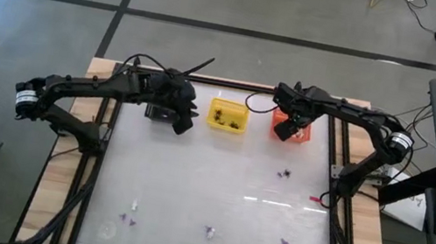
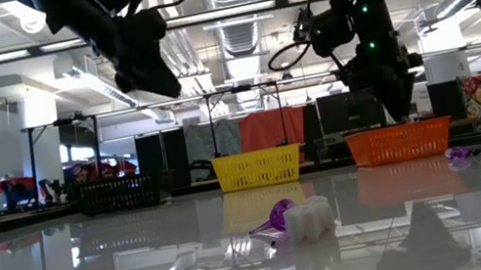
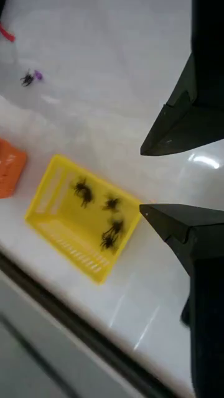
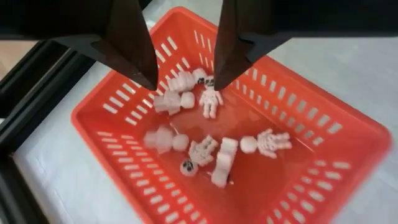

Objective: Sort Halloween decoration
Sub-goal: Put the violet hat toy into the black bin

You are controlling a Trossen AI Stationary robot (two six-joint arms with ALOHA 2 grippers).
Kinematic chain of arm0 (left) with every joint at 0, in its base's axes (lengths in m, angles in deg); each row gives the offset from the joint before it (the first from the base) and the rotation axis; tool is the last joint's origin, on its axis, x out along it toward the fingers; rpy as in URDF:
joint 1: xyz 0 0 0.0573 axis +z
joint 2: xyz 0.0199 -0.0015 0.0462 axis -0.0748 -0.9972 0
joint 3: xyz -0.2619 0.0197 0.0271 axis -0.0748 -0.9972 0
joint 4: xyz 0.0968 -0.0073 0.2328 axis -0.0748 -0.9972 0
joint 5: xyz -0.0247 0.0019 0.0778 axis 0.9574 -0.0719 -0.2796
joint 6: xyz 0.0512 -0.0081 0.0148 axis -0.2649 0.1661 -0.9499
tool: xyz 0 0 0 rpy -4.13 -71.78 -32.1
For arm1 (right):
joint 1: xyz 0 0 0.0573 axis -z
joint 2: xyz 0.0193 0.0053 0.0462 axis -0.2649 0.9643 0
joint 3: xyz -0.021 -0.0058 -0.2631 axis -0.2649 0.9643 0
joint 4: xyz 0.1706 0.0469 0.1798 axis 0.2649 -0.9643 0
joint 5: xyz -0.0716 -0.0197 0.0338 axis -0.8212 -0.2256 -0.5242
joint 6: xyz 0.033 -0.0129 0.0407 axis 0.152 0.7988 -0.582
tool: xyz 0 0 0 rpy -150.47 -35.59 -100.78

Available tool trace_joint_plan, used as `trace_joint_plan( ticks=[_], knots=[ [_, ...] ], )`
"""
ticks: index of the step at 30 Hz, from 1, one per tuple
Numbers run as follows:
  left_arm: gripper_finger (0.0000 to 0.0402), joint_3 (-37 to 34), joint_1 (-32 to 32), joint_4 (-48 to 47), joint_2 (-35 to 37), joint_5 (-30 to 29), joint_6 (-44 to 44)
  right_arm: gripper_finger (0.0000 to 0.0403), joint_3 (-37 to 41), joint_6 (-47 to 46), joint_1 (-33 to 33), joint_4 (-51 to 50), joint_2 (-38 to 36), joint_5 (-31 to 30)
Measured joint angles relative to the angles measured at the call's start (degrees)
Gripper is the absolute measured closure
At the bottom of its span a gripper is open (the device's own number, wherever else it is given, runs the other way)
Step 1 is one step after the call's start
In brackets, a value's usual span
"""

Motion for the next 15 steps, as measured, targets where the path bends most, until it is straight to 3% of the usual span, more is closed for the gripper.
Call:
trace_joint_plan(
  ticks=[7, 15],
  knots=[
    [0.0284, 0.0, -0.21, -5.49, 1.04, 11.07, 2.65, 0.0237, -5.36, -0.48, -0.02, -3.08, 0.0, 2.4],
    [0.0284, 0.0, -0.37, -14.15, 2.08, 10.99, 3.31, 0.0244, -7.51, -5.92, -0.95, -7.56, -0.11, 14.91]
  ],
)
